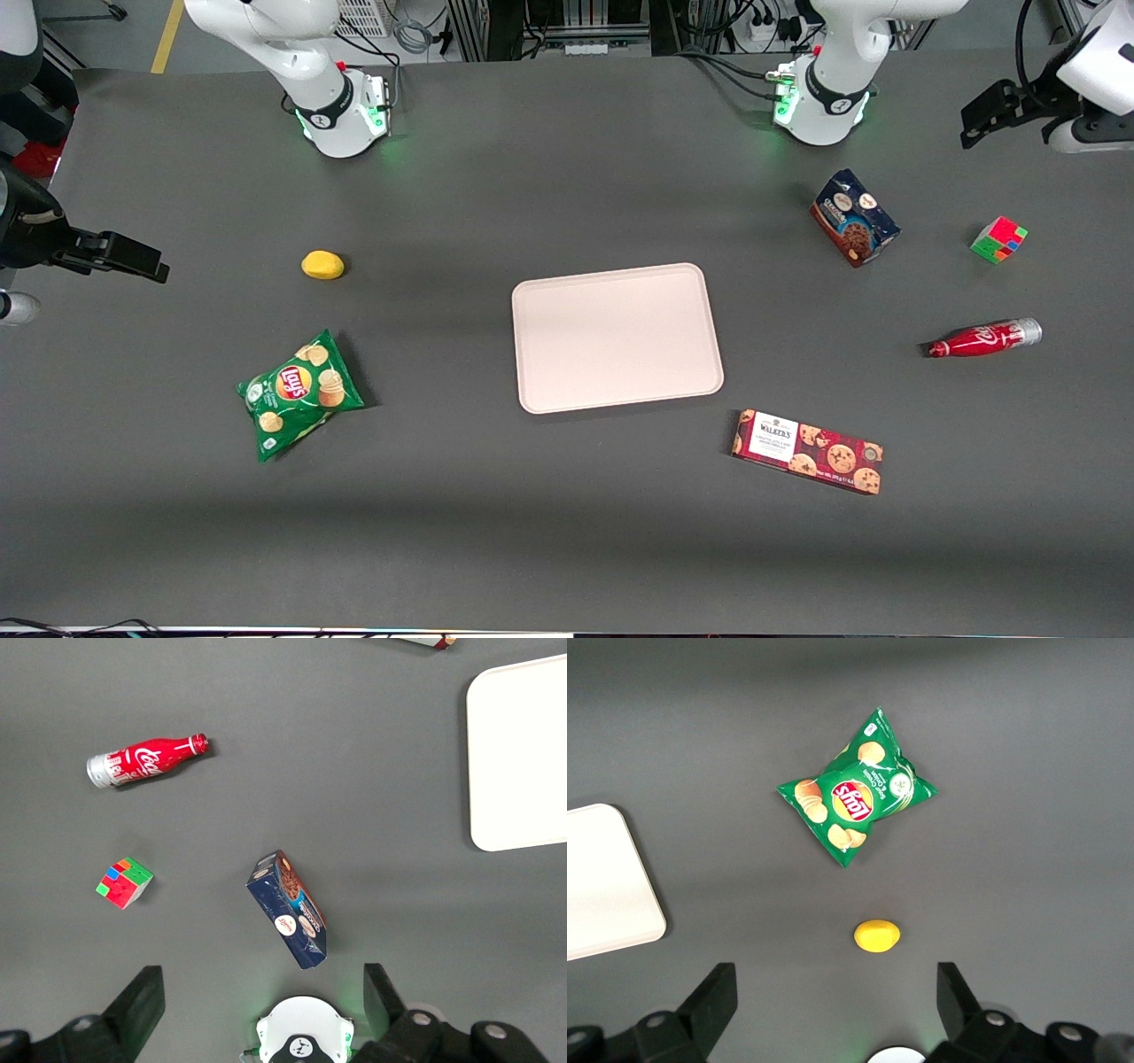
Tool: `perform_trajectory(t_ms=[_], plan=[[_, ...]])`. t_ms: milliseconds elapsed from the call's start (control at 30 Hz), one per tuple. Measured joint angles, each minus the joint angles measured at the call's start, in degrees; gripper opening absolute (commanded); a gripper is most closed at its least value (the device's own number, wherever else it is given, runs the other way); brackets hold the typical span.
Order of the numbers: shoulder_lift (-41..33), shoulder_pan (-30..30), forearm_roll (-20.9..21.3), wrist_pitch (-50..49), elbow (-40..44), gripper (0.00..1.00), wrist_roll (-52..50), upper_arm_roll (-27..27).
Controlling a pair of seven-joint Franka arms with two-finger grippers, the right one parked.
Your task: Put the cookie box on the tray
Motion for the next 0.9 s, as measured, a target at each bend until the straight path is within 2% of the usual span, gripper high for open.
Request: perform_trajectory(t_ms=[233, 433, 667, 900], plan=[[-1.78, 0.37, 0.01, -5.15, -0.68, 1.00, -0.19, 0.15], [-7.73, 1.02, 0.01, -2.59, -10.94, 1.00, -0.96, 1.20], [-14.88, 1.48, 0.03, 13.28, -31.13, 1.00, -1.24, 4.24], [-14.18, 1.88, 0.03, 34.07, -48.44, 1.00, -2.05, 5.08]])
